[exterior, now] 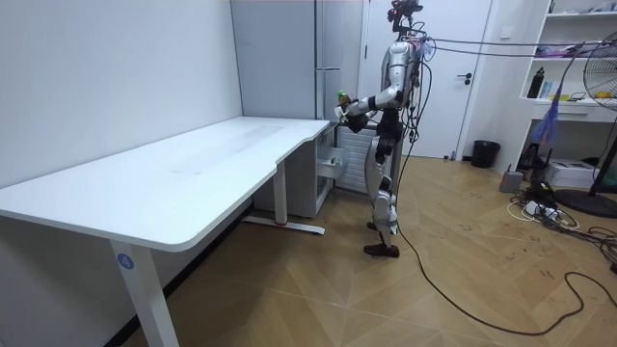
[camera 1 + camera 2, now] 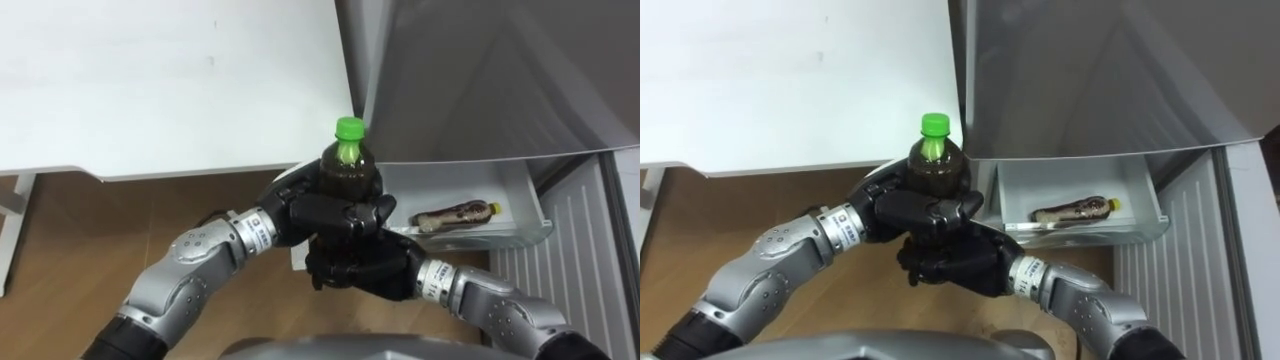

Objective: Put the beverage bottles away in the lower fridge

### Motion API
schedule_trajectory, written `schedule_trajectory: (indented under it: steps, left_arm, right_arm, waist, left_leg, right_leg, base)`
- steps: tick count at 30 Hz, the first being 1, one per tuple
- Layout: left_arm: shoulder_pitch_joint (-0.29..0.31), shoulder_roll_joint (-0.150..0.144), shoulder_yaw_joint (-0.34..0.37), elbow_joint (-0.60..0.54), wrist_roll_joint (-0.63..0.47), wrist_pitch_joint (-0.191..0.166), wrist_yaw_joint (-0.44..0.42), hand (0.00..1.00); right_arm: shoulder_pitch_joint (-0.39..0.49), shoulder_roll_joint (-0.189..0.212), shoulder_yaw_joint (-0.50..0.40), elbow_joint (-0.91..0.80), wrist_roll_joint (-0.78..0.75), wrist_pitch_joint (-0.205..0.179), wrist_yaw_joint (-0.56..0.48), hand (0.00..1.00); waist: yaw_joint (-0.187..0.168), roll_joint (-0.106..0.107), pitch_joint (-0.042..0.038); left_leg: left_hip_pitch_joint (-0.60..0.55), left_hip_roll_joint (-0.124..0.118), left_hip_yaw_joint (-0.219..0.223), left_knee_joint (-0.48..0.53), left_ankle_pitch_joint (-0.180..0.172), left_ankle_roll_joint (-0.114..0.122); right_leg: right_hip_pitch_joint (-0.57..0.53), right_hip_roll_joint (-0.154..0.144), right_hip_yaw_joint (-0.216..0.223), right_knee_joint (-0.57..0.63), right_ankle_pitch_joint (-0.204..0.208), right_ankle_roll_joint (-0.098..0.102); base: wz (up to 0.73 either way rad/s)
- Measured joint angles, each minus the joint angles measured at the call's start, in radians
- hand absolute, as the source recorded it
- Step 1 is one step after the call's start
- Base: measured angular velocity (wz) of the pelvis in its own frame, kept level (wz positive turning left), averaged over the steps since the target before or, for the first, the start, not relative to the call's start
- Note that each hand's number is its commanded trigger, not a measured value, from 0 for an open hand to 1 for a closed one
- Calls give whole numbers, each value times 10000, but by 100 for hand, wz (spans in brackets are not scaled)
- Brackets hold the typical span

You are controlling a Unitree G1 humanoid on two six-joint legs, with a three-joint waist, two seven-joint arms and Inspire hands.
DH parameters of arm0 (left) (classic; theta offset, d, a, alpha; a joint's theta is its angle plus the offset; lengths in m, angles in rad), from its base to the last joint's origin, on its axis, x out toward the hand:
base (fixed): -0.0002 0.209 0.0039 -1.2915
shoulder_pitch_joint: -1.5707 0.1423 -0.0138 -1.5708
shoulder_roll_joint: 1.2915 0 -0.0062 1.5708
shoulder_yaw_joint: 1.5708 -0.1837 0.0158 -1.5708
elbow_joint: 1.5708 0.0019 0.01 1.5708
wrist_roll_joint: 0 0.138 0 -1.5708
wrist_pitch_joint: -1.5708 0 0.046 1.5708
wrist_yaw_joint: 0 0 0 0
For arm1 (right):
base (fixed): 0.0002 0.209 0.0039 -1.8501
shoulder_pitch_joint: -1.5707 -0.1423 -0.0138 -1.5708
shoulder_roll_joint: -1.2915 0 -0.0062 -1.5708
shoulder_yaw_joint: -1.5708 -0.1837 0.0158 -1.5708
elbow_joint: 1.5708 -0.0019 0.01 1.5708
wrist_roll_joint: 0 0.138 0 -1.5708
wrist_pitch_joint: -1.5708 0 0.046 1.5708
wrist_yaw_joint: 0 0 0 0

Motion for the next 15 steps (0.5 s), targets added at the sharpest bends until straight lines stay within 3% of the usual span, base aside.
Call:
schedule_trajectory:
  steps: [8, 15]
  left_arm:
    - [-1, -15, 29, 3, 0, 0, 48, 0]
    - [-2, -35, 33, -1, 0, 0, 196, 0]
  right_arm:
    - [8, -10, 15, 0, 14, 4, 26, 100]
    - [91, -4, 11, -3, 78, 19, 68, 100]
  waist:
    - [-3, 44, -29]
    - [-27, 136, -102]
  left_leg:
    - [-2, 0, 0, -2, 0, 0]
    - [1, 0, -27, 0, 0, 0]
  right_leg:
    - [1, 0, -3, -4, 0, 0]
    - [8, -1, -31, 8, 0, 0]
  base:
    - [0]
    - [0]
